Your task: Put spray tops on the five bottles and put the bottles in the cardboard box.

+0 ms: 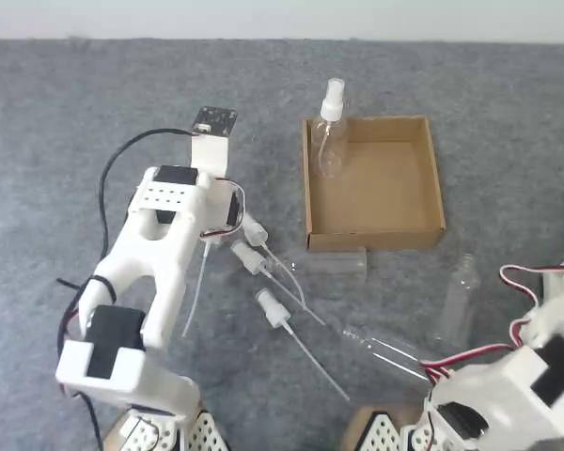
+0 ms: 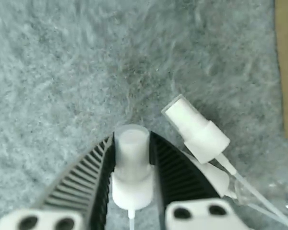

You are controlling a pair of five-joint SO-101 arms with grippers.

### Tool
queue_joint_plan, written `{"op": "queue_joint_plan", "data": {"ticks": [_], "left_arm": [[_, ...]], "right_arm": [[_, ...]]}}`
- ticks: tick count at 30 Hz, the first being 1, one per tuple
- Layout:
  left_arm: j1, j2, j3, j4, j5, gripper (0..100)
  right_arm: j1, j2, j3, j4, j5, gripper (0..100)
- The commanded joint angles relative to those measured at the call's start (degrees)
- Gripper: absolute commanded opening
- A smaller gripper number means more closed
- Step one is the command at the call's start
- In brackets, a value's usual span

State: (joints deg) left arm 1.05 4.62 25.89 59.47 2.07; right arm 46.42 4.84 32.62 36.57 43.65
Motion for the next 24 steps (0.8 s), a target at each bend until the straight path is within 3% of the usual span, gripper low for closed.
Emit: {"op": "queue_joint_plan", "data": {"ticks": [1,7,24], "left_arm": [[-0.18,-0.53,-0.84,0.0,0.62,10],[-0.26,-0.53,1.98,-3.6,0.26,11],[-2.81,-0.35,2.95,-3.96,0.18,16]], "right_arm": [[-1.45,-0.31,-3.43,0.75,-1.05,0.6],[-1.36,-0.4,-3.43,0.75,-1.05,0.6],[-1.19,-0.04,-3.43,0.84,-1.05,0.6]]}}
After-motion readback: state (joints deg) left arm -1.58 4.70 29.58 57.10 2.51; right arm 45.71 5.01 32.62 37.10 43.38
